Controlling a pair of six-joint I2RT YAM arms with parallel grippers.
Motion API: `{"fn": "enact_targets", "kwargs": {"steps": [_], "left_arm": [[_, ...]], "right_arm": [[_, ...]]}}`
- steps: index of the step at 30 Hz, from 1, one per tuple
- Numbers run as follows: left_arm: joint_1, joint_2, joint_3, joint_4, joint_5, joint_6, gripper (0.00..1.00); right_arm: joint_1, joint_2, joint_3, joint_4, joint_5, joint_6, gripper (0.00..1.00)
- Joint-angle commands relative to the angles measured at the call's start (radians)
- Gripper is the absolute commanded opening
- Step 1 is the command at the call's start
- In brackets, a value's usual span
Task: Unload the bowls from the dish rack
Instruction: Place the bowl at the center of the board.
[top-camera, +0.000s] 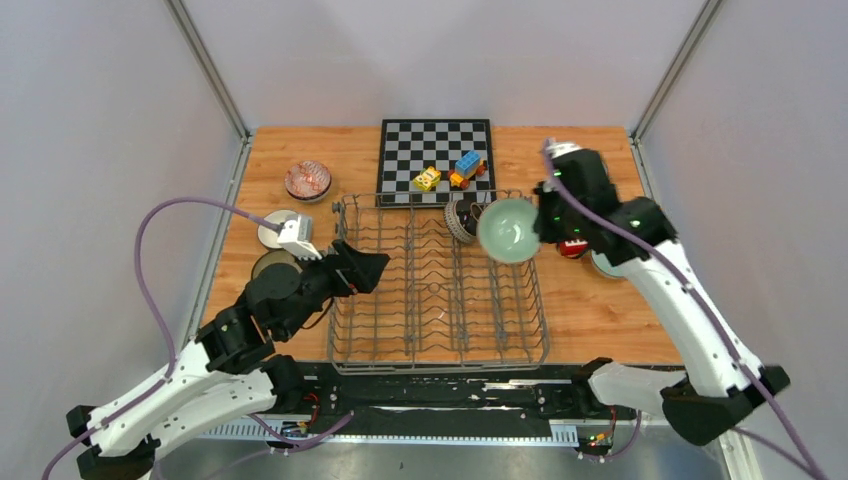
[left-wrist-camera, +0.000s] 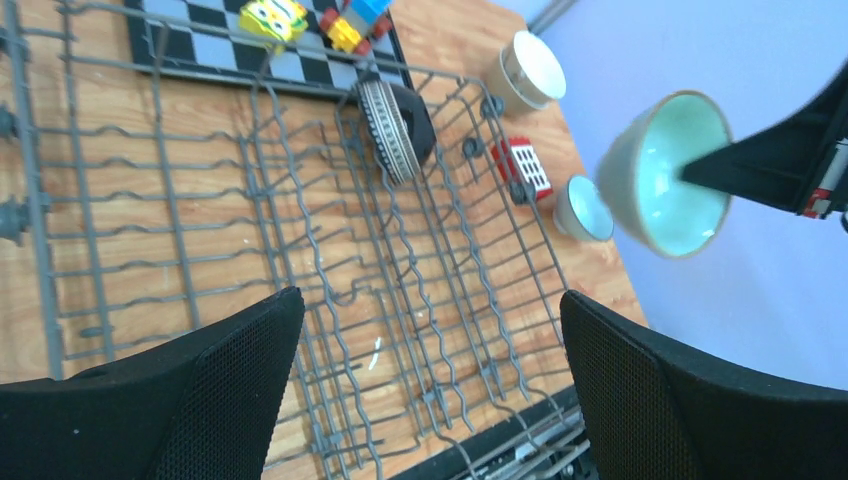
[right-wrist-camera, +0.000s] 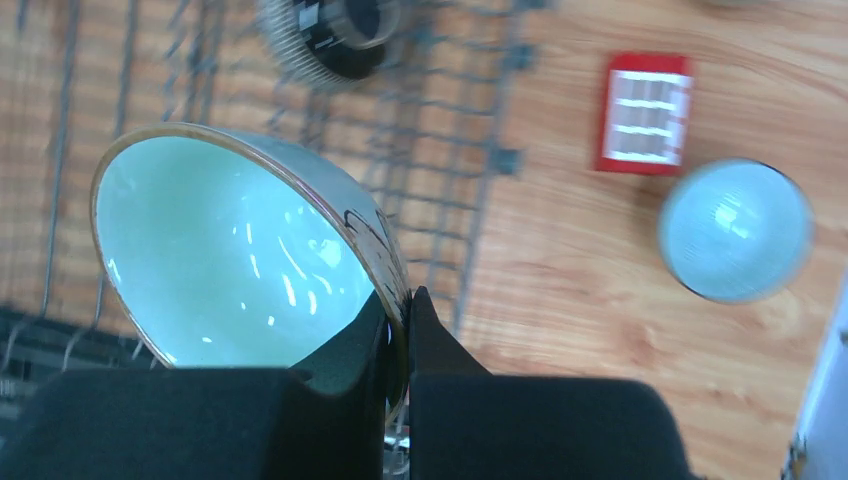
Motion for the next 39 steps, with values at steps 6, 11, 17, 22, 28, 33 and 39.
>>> {"fn": "enact_targets", "kwargs": {"steps": [6,11,17,22,28,33,39], "left_arm": [[0.004,0.024,-0.049,-0.096,-0.131,0.01,1.0],[0.005,0.081,-0.051,-0.096,-0.066,0.003,1.0],[0.004,0.055,-0.099,-0.052,0.013,-0.008,1.0],[0.005,0.032,-0.125,-0.061,0.041,-0.019,1.0],[0.004,0.009,-0.155,-0.066,0.046,-0.033,1.0],[0.004,0.015,-0.165,-0.064,0.039,-0.036,1.0],[0.004,0.033,-0.167,-0.077,0.025,-0.037,1.0]], "right_arm": [[-0.487,-0.165,-0.132,-0.049,0.133,0.111,0.0],[-0.676,-0.281,-0.335,0.004,0.094,0.28,0.0],[-0.76,-0.468,-0.616,0.103,0.029,0.469,0.0],[-0.769,-0.54,-0.792,0.139,0.025,0.586,0.0],[-0.777,-0.557,-0.885,0.166,0.047,0.635,0.0],[-0.801,-0.544,-0.945,0.226,0.033,0.65,0.0],[-0.857,-0.524,-0.995,0.263,0.019,0.637,0.0]]}}
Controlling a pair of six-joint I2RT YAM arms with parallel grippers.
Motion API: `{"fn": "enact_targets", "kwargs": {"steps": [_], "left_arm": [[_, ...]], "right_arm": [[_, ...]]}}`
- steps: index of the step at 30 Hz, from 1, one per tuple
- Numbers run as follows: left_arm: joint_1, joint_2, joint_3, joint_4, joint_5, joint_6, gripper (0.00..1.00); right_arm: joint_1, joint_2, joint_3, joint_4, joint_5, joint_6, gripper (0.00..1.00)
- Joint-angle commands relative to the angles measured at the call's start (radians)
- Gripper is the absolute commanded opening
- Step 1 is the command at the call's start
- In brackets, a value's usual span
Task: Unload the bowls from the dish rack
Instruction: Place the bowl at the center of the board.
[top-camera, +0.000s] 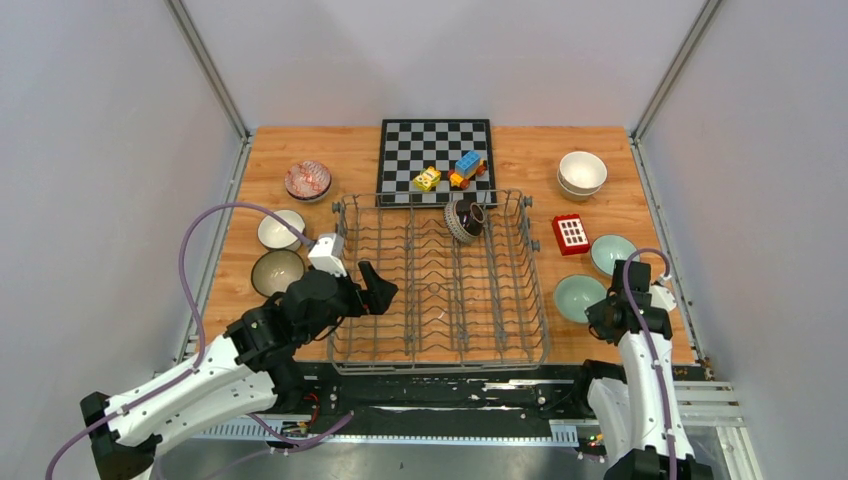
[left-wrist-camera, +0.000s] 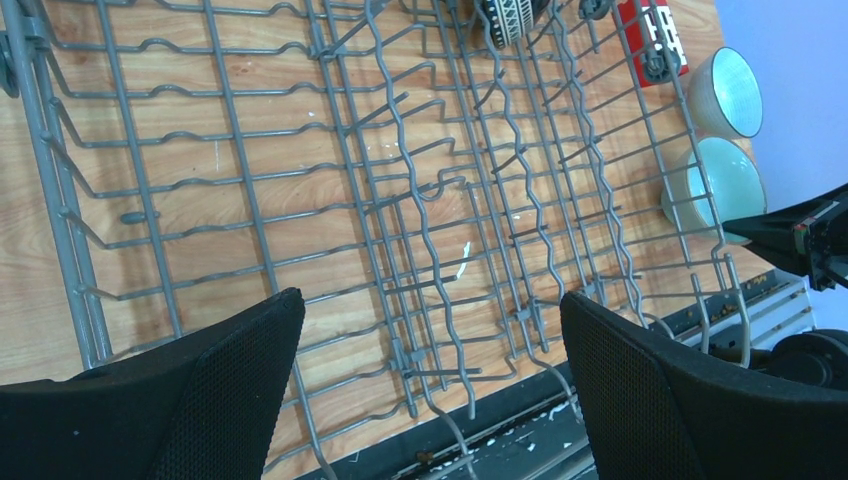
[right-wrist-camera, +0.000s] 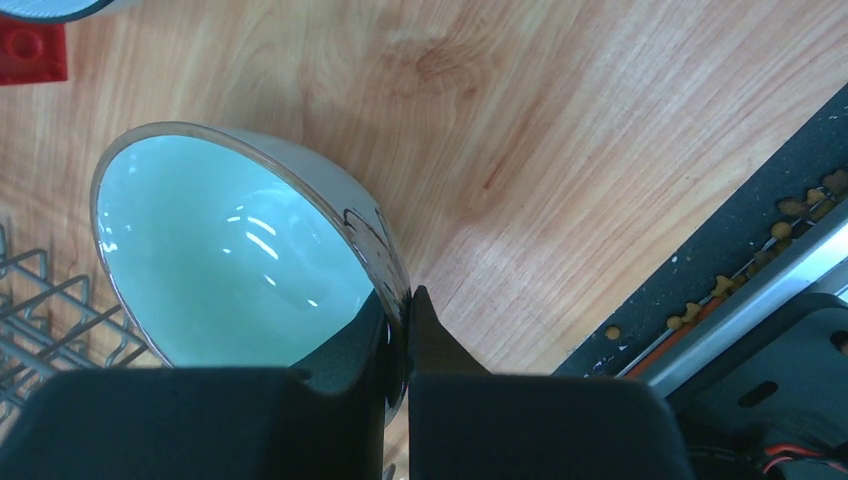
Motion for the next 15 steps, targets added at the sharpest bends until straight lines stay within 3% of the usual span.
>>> {"fn": "enact_targets", "kwargs": {"steps": [1,9,15], "left_arm": [[0.004,0.013,-0.009,-0.006,-0.016,-0.006,1.0],[0.003,0.079,-0.009,0.025,-0.006,-0.022,1.0],[0.004,0.142,0.009,0.033,0.014,-0.018,1.0]], "right_arm": [[-0.057,0.002,-0.028,0.074,-0.013,0.02,0.0],[-0.064,0.01,-0.039,0.09,0.008,0.016,0.0],[-0.063,0.01,-0.03,0.088,0.013,-0.001,0.38]]}}
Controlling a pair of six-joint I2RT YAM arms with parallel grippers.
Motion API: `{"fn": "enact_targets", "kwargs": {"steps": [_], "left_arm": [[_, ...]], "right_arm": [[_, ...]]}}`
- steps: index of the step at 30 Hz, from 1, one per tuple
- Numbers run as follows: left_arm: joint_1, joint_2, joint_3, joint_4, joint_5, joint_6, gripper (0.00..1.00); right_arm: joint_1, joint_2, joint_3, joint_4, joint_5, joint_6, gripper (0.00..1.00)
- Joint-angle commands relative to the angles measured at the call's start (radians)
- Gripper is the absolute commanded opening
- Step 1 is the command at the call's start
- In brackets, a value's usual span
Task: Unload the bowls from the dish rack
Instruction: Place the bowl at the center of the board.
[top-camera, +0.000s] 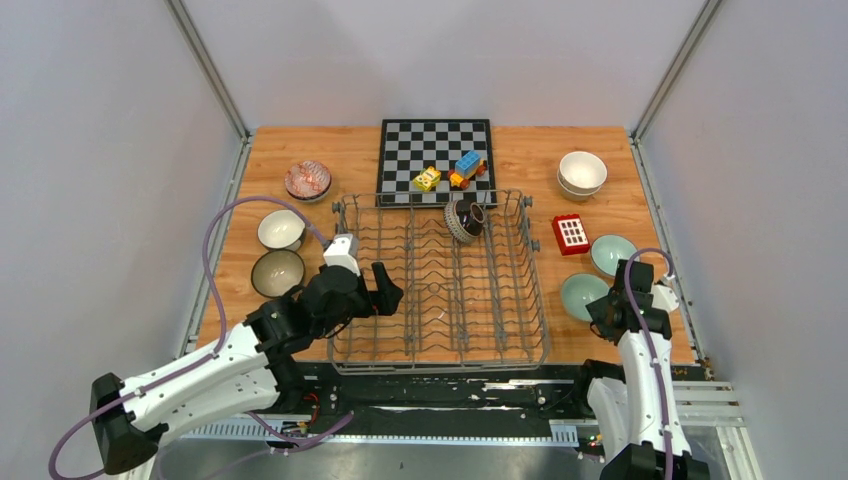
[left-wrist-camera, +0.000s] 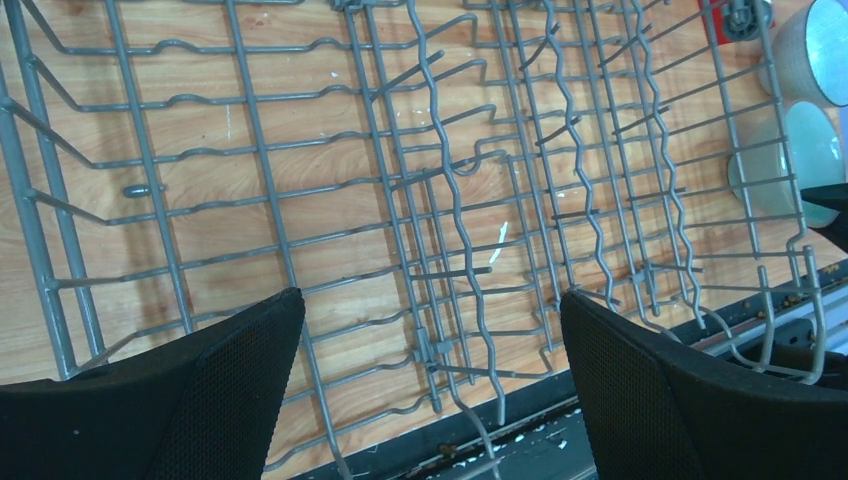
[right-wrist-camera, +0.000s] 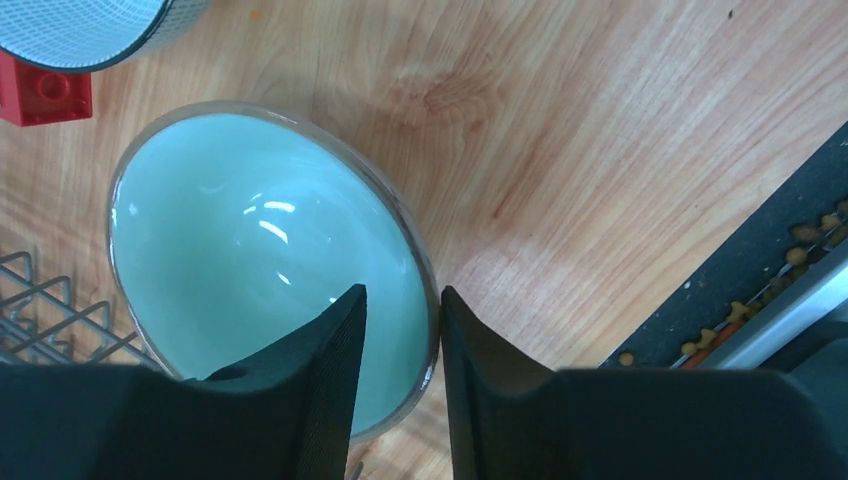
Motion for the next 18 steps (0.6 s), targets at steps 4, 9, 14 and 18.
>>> {"fn": "enact_targets", "kwargs": {"steps": [4,9,14,18], "left_arm": [[0.003,0.029,0.02,0.028,0.017,0.012,0.99],[0.004,0.031,0.041,0.02,0.003,0.056,0.99],[0.004,0.036,0.061,0.041,0.011,0.108,1.0],[0.003,0.049,0.087,0.053,-0.027,0.142,1.0]], "right_arm": [[-0.008,-0.008,0.047,-0.001,0.031,-0.047,0.5],[0.03,-0.012,0.181,-0.078,0.079,-0.15,0.63],[0.075,-0.01,0.366,-0.156,0.086,-0.227,0.82],[0.145,-0.018,0.542,-0.153,0.058,-0.32,0.84]]}}
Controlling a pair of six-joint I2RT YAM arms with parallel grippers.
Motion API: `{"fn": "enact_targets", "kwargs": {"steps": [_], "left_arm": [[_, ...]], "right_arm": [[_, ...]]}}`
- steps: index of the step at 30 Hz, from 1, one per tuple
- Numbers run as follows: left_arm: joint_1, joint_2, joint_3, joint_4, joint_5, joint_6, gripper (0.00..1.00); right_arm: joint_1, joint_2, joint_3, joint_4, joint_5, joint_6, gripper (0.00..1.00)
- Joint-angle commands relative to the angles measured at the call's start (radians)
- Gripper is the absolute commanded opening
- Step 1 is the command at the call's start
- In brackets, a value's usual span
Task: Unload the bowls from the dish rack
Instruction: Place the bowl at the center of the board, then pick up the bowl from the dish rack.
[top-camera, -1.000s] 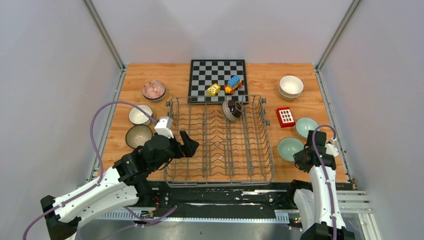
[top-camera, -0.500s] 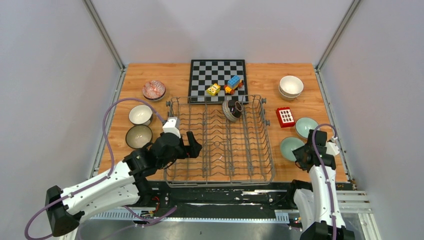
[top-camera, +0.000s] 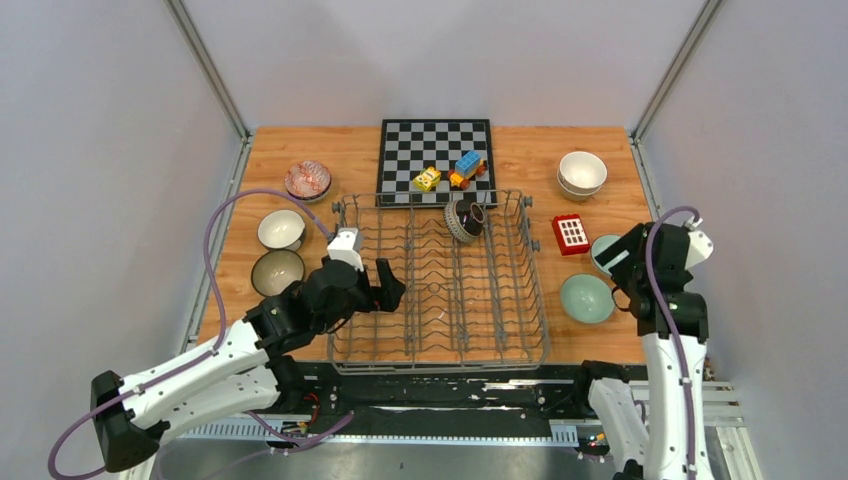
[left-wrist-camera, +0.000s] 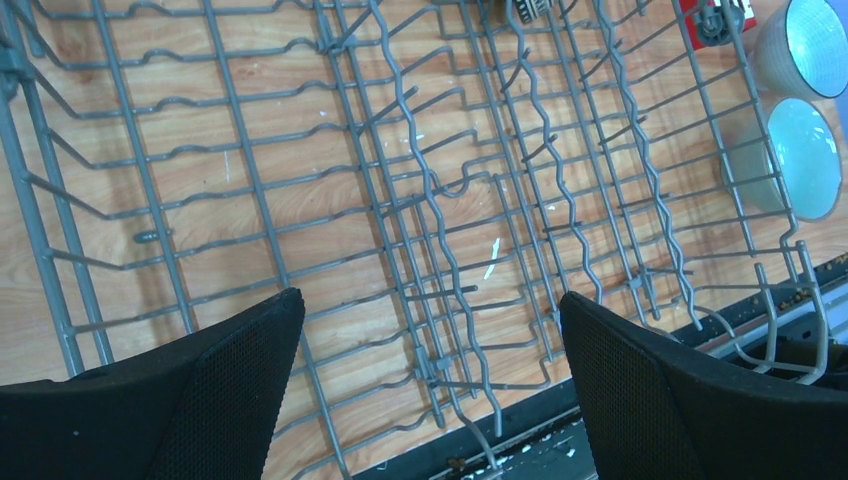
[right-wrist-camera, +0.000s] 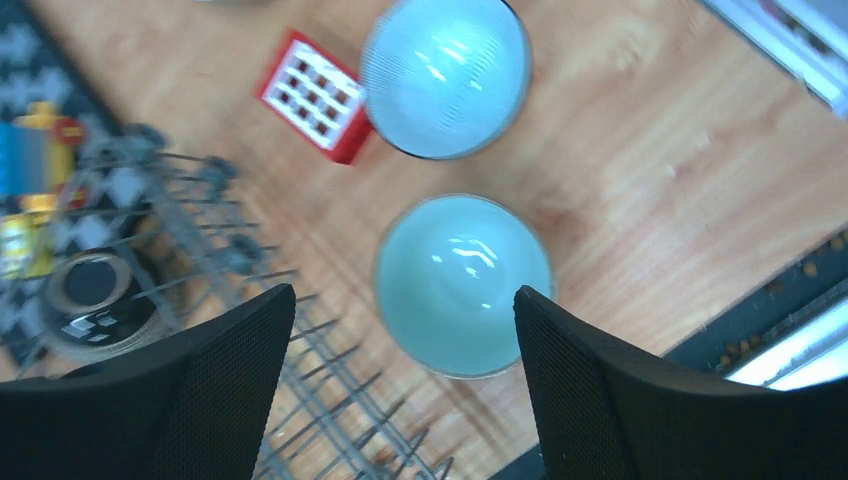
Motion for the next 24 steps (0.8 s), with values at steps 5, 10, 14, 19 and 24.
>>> {"fn": "enact_targets", "kwargs": {"steps": [5,10,14,19,24], "left_arm": [[0.003,0.09,0.118,0.116,0.011,0.183,1.0],[0.004,0.251,0.234,0.132,-0.059,0.213,1.0],[0.009,0.411,0.337,0.159,-0.013,0.235,1.0],[0.115,0.563,0.364,0.319,0.226,0.14,1.0],[0.212,0.653,0.33,0.54,0.422,0.087,1.0]], "right_arm": [[0.32,-0.012,0.303,0.092,-0.006,-0.228,0.79],[0.614,0.182,0.388,0.103,0.052,-0.297,0.8],[0.715,0.274,0.293,0.251,0.054,-0.298,0.81],[0.707,0.361,0.098,0.543,-0.007,-0.229,0.84],[0.639,0.494,0.113,0.639,-0.238,-0.211,0.85]]}}
